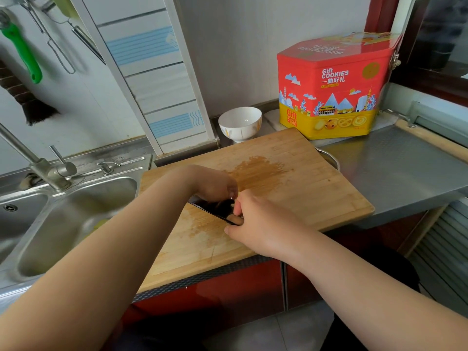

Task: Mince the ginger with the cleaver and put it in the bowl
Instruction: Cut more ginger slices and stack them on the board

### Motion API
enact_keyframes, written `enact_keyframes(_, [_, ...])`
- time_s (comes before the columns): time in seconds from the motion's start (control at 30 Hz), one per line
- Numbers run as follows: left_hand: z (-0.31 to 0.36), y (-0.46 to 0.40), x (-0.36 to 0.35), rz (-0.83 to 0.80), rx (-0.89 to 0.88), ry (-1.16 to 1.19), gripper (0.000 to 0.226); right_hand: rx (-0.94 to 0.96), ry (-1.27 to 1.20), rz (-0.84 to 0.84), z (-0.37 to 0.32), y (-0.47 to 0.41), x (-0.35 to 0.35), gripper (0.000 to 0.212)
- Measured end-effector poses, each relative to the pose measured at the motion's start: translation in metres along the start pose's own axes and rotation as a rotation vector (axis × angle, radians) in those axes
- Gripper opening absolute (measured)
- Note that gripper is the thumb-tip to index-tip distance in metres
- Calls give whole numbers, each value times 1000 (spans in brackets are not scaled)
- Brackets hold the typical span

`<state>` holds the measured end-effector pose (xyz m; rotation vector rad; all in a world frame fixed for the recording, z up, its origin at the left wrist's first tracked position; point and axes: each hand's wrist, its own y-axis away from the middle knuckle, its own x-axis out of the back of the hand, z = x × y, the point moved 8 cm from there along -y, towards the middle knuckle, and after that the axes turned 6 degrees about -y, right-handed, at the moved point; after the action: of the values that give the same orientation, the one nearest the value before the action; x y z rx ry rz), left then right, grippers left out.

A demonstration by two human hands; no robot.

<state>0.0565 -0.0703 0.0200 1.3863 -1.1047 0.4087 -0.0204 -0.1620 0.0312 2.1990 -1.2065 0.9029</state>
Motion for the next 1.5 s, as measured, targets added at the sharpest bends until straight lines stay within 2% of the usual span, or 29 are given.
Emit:
enact_keyframes(0.07, [0,-1,3,27,-23,78,24,17,20,7,-3,2,-1,35])
enact_keyframes(0.2, [-11,21,31,239,-54,290,38,24,62,17,-4,3,0,40])
enact_keyframes(0.33, [6,44,28,128,-203,408,44,27,74,35,-3,1,4,49])
enact_keyframes(0.47, [19,35,18,136,-205,260,41,22,70,64,-3,-1,5,40])
enact_keyframes(0.63, [9,16,13,166,-86,111,27,48,110,66,-5,-1,1,43])
enact_keyframes(0.73, [8,10,14,192,-40,118,33,61,156,60,-6,0,-2,49])
enact_keyframes(0.83, [-1,19,26,290,-4,210,40,77,189,76,-5,1,-3,35])
enact_keyframes(0.97, [14,33,19,164,-134,250,40,102,195,95,-6,0,-5,49])
enact_keyframes(1.1, [23,22,11,148,-143,252,34,98,187,89,-7,-2,-9,37])
enact_keyframes(1.27, [21,6,9,149,-98,165,37,111,199,73,-9,-2,-12,34])
enact_keyframes(1.33, [11,6,20,288,-54,187,40,110,184,63,-8,0,-10,33])
enact_keyframes(1.37, [4,11,33,429,-30,229,39,102,161,54,-6,0,-8,33])
enact_keyframes(1.4, [-4,22,48,623,-9,277,36,90,127,48,-4,1,-4,34])
enact_keyframes(1.5, [-20,92,81,1347,1,387,24,41,12,60,6,1,13,32])
